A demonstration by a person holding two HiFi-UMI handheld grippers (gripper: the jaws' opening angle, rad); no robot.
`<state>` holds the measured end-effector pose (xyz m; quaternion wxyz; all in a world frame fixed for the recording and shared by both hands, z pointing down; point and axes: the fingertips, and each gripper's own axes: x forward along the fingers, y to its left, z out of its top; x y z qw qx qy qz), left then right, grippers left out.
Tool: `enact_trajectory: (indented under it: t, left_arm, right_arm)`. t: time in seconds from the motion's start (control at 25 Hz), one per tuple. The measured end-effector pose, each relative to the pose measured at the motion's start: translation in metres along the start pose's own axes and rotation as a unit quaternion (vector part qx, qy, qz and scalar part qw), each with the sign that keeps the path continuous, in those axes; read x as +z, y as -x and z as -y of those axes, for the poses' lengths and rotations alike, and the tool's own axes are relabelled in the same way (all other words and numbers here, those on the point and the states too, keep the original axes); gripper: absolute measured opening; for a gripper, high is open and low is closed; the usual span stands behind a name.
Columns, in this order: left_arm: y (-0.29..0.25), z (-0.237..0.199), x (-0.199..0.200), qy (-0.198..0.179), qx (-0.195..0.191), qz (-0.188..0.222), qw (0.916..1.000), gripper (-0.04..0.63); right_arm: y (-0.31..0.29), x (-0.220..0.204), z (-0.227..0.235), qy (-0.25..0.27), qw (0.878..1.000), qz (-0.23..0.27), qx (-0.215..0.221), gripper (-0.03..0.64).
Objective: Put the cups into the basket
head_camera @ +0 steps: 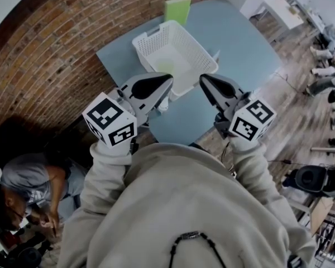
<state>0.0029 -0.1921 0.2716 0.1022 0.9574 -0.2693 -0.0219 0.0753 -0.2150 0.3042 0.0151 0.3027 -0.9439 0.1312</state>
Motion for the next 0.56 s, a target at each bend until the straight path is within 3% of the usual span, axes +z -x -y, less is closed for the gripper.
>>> enact_trajectory:
  t: [0.56]
  left_arm:
    - [0.01,-0.005,0.003,-0.003,0.003,0.006,1.0,-0.005]
  right_arm:
    - [-0.012,0.001,-0.014,0.003,1.0,0.0,0.016,0.011]
